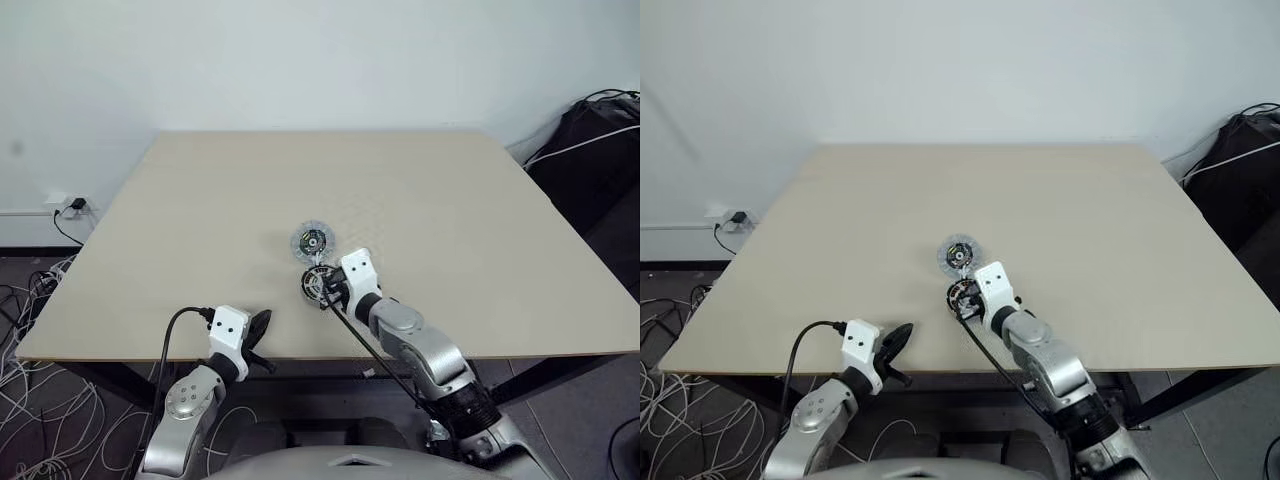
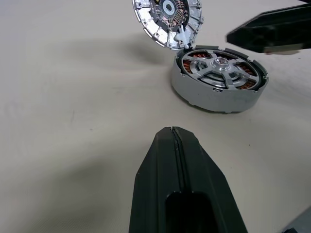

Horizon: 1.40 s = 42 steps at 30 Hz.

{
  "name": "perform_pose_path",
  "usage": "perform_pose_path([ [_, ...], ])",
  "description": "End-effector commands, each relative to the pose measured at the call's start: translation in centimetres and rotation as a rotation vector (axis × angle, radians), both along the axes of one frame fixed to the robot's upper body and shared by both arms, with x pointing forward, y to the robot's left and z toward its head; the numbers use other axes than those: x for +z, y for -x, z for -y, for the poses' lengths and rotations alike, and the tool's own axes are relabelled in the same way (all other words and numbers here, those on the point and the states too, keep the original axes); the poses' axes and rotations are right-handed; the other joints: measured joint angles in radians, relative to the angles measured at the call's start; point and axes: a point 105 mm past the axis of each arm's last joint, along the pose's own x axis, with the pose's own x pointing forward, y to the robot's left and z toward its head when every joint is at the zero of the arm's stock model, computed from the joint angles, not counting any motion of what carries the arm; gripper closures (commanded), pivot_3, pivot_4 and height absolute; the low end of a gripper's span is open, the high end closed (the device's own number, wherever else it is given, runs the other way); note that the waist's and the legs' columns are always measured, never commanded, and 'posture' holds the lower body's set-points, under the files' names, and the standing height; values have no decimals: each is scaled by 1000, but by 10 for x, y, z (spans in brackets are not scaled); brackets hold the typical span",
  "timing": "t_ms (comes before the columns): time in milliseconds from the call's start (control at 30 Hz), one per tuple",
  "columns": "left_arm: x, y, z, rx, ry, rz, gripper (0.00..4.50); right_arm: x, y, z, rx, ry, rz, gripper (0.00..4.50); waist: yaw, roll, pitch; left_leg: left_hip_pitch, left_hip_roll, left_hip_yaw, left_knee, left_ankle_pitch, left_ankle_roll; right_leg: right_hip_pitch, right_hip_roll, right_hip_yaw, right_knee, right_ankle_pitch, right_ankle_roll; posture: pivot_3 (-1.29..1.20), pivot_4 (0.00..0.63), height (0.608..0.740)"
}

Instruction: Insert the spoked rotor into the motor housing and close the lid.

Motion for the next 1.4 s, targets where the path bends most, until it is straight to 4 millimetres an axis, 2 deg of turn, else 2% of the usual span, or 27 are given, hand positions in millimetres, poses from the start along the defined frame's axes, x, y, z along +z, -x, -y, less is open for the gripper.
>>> perform_pose_path([
  [33,14,-3,5,-17,8,65,4500,17,-14,-3,-15,-26,69,4436,0,0,0,0,0,0,0,0,0,0,0,0,0,0,0,0,0,740],
  [133,14,-2,5,-17,8,66,4500,16,-17,-4,-17,-27,70,4436,0,0,0,0,0,0,0,0,0,0,0,0,0,0,0,0,0,740],
  [333,14,-2,6,-18,10,69,4500,-15,-12,4,-31,39,-55,4436,-2,0,0,0,-1,0,0,0,-1,0,0,0,0,0,0,0,0,740],
  [433,14,-2,7,-18,9,72,4500,-16,-9,6,-33,31,-78,4436,-2,0,-1,1,-1,0,0,0,-1,1,0,0,0,0,0,0,0,740],
  [567,14,-2,9,-24,7,82,4500,18,-8,-2,80,1,32,4436,-1,0,0,2,-1,0,0,0,-1,1,0,0,0,0,0,0,0,740],
  [667,15,-3,11,-33,9,94,4500,40,-1,-5,251,80,132,4436,-1,0,0,1,-1,0,0,0,0,1,0,0,0,0,0,0,0,740],
  [733,15,-4,12,-39,9,96,4500,48,1,-2,360,176,179,4436,-1,0,0,1,-1,0,0,0,0,1,0,0,0,0,0,0,0,740],
  [833,15,-5,12,-42,10,98,4500,50,5,2,473,278,194,3863,1,-1,0,1,-1,0,1,-1,1,1,0,0,0,0,0,0,0,740],
  [1000,14,-6,13,-41,14,100,4500,41,9,9,613,447,180,2296,5,-2,0,1,-1,0,1,-1,1,1,-1,-1,0,0,0,0,0,740],
  [1200,13,-5,13,-31,19,98,4500,26,18,9,766,555,120,2296,8,-5,2,1,-1,0,2,-1,1,1,-1,-1,0,0,0,0,0,740],
  [1400,13,-4,12,-20,23,97,4500,10,20,6,833,601,65,2296,13,-6,2,1,-1,0,2,-1,1,1,-1,-1,0,0,0,0,0,740],
])
